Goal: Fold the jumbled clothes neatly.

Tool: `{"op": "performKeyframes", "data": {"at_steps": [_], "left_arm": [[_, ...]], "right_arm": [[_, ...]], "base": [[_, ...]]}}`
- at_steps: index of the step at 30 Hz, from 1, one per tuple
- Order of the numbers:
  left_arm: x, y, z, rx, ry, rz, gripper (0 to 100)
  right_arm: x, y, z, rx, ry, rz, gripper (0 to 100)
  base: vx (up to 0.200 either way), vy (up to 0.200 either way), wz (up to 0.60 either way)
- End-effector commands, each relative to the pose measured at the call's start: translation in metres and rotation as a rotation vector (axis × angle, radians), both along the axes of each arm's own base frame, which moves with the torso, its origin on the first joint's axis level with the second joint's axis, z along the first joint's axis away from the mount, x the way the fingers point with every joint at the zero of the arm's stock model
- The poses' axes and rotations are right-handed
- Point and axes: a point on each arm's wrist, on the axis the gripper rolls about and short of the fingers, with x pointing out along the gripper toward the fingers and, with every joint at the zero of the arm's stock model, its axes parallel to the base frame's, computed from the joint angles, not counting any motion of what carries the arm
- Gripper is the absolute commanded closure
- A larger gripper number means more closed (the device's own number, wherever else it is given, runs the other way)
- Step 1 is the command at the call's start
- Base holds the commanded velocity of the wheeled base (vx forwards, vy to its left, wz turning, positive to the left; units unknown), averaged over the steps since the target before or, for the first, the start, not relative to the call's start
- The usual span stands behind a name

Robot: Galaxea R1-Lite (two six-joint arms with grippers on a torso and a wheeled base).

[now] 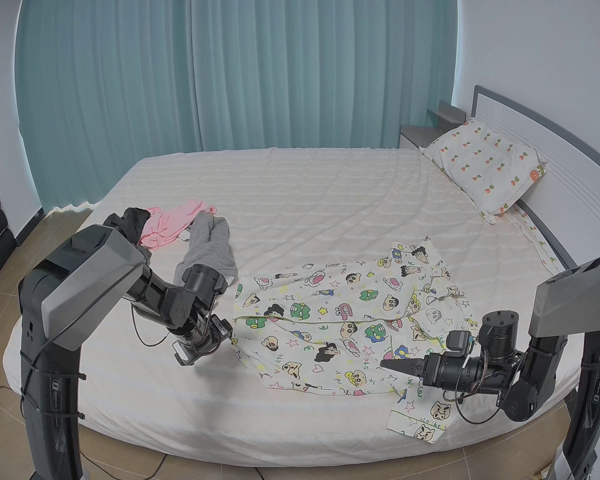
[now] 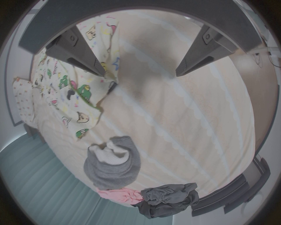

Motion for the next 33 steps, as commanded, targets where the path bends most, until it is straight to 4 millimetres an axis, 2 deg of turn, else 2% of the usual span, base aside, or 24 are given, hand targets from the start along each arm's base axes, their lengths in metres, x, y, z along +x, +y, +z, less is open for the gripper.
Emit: {"op": "performKeyframes", "data": {"at_steps": [1,8,13,18,27,33], "left_arm": [[0.002,0.001,-0.008,0.023,0.015,-0.005,0],[0.005,0.002,-0.010,0.055,0.011,-0.029,0],[0.012,0.000,-0.018,0.123,-0.003,-0.011,0],[0.014,-0.009,-0.027,0.148,0.007,-0.070,0],[0.017,-0.026,-0.031,0.164,-0.015,-0.134,0],[0.024,-0.032,-0.026,0.185,-0.073,-0.128,0]], "right_arm": [[0.000,0.000,-0.001,-0.001,0.003,0.001,0],[0.000,0.000,-0.002,-0.001,0.005,0.001,0],[0.000,0.000,-0.002,-0.002,0.005,-0.001,0],[0.000,0.000,-0.002,0.000,0.004,-0.001,0],[0.001,0.000,-0.002,-0.001,0.002,-0.002,0],[0.001,0.000,-0.002,-0.001,0.004,-0.002,0]], "base": [[0.000,0.000,0.00],[0.000,0.000,0.00],[0.000,0.000,0.00],[0.000,0.000,0.00],[0.000,0.000,0.00],[0.000,0.000,0.00]]}}
